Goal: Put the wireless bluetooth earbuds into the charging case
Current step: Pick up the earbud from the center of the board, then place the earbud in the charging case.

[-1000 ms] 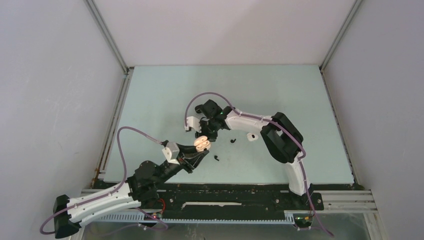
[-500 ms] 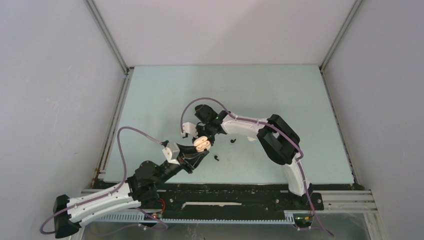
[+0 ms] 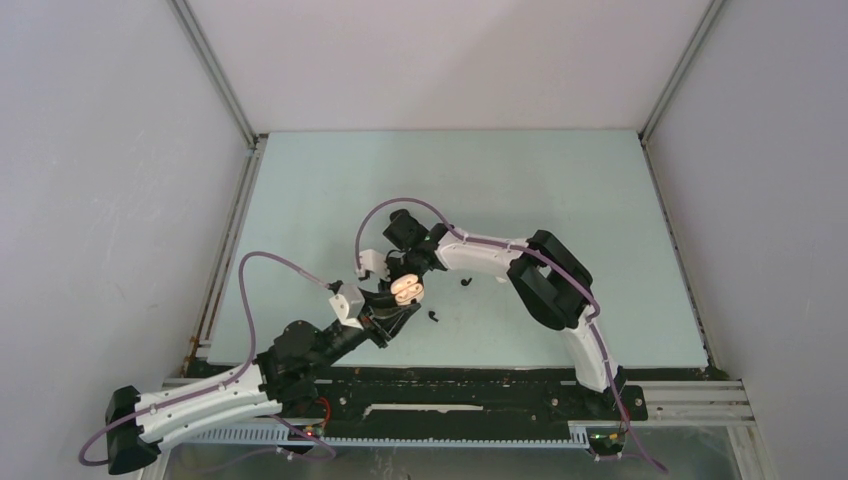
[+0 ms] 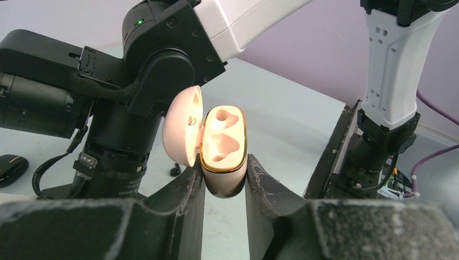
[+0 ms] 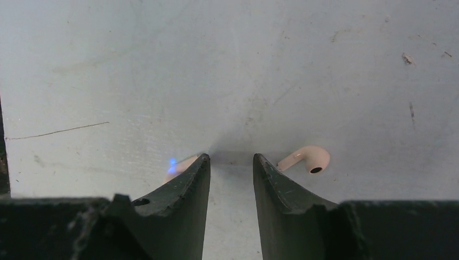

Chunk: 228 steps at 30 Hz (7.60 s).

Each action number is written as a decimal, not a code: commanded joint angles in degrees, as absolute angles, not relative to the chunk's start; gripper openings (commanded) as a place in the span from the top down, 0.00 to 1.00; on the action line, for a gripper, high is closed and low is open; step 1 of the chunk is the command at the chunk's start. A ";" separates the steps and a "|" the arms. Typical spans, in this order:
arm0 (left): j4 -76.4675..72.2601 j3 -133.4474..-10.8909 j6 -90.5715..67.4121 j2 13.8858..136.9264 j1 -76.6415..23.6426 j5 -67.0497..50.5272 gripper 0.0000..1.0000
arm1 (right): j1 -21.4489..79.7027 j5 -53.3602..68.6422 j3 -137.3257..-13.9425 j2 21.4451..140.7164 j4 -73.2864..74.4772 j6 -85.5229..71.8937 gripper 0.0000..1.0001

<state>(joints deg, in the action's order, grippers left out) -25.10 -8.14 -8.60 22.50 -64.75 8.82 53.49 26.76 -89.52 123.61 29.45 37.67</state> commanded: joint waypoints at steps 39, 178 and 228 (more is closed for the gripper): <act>-26.43 -10.50 -7.73 22.50 -65.48 8.15 1.00 | 55.64 36.54 -79.77 118.52 41.56 38.97 0.59; -50.85 -8.79 -8.86 46.94 -59.15 8.30 1.00 | 39.42 72.46 -77.00 75.73 33.06 20.69 0.97; -81.19 -15.38 -14.84 68.27 -59.67 16.07 1.00 | 34.02 53.48 -55.33 76.63 -34.08 -29.18 1.00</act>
